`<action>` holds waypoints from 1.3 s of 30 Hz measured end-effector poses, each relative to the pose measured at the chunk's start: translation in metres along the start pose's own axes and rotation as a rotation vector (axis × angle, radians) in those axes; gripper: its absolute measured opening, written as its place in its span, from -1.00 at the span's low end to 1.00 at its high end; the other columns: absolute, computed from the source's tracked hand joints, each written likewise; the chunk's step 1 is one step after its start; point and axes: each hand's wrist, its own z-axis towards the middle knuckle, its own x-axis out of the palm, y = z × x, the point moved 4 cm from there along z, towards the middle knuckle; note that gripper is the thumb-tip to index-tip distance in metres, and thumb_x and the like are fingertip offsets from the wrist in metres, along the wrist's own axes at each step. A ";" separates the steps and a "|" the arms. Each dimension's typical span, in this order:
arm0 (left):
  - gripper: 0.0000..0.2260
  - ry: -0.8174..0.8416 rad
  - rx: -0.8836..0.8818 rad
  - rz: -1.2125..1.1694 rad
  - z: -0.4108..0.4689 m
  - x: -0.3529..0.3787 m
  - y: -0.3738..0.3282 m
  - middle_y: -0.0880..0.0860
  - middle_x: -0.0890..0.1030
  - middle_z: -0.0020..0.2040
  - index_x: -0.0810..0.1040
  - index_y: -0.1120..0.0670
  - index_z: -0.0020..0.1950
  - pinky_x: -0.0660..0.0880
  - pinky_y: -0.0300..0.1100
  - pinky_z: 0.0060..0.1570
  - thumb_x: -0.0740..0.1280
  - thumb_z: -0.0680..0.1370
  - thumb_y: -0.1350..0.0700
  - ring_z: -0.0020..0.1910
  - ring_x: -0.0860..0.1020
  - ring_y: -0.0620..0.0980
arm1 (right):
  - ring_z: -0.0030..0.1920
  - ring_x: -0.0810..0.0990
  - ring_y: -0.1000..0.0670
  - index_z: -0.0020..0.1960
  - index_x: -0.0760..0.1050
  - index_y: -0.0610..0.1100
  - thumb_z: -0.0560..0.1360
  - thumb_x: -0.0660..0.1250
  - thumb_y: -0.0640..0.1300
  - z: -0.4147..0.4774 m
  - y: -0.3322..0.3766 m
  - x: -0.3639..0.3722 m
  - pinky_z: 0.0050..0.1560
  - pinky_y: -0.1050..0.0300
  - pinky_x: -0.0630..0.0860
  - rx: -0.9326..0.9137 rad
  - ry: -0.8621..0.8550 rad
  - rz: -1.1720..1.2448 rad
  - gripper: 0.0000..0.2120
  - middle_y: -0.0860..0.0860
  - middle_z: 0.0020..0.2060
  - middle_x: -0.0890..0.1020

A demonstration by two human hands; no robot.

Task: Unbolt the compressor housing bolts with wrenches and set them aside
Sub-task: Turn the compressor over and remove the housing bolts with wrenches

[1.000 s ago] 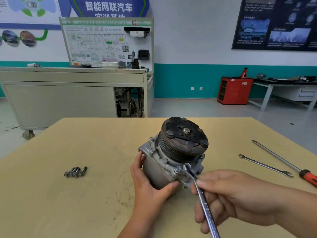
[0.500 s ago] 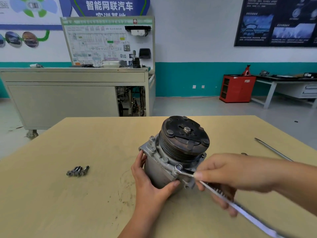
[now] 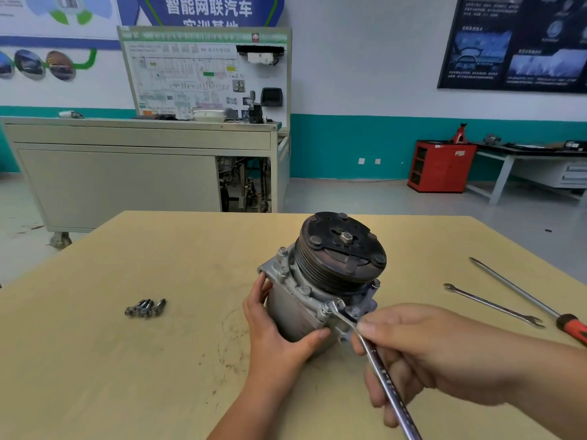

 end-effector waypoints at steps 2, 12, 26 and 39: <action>-0.09 -0.003 0.007 0.011 0.000 0.000 -0.001 -0.07 0.28 0.38 0.09 -0.49 0.30 0.28 -0.09 0.41 0.53 0.10 -0.18 0.41 0.27 -0.20 | -0.52 0.59 0.02 -0.11 0.38 -0.17 0.43 0.18 0.06 0.004 0.001 0.002 -0.43 0.25 0.52 -0.017 -0.074 0.059 -0.73 -0.05 -0.47 0.61; -0.08 0.004 -0.002 -0.003 0.000 0.000 0.001 -0.04 0.27 0.39 0.12 -0.28 0.36 0.27 -0.22 0.37 0.50 0.10 -0.20 0.39 0.27 -0.24 | -0.55 0.52 0.08 -0.24 0.44 -0.07 0.60 0.15 -0.02 0.007 0.016 -0.026 -0.43 0.25 0.49 0.068 -0.132 -0.392 -0.72 0.04 -0.54 0.54; -0.09 0.008 -0.007 -0.016 0.001 0.000 0.003 -0.09 0.26 0.38 0.12 -0.29 0.36 0.24 -0.44 0.30 0.51 0.10 -0.18 0.37 0.26 -0.31 | -0.37 0.66 -0.04 -0.13 0.33 -0.11 0.59 0.13 0.04 -0.007 -0.004 -0.016 -0.28 0.21 0.55 0.043 0.034 -0.162 -0.77 -0.09 -0.35 0.66; -0.08 0.013 -0.005 -0.006 0.001 0.000 0.003 -0.06 0.26 0.39 0.11 -0.31 0.36 0.25 -0.34 0.35 0.51 0.11 -0.21 0.39 0.26 -0.25 | -0.55 0.56 0.03 -0.14 0.35 -0.09 0.63 0.06 0.00 0.005 0.011 -0.016 -0.45 0.27 0.49 0.145 -0.068 -0.346 -0.75 0.00 -0.53 0.57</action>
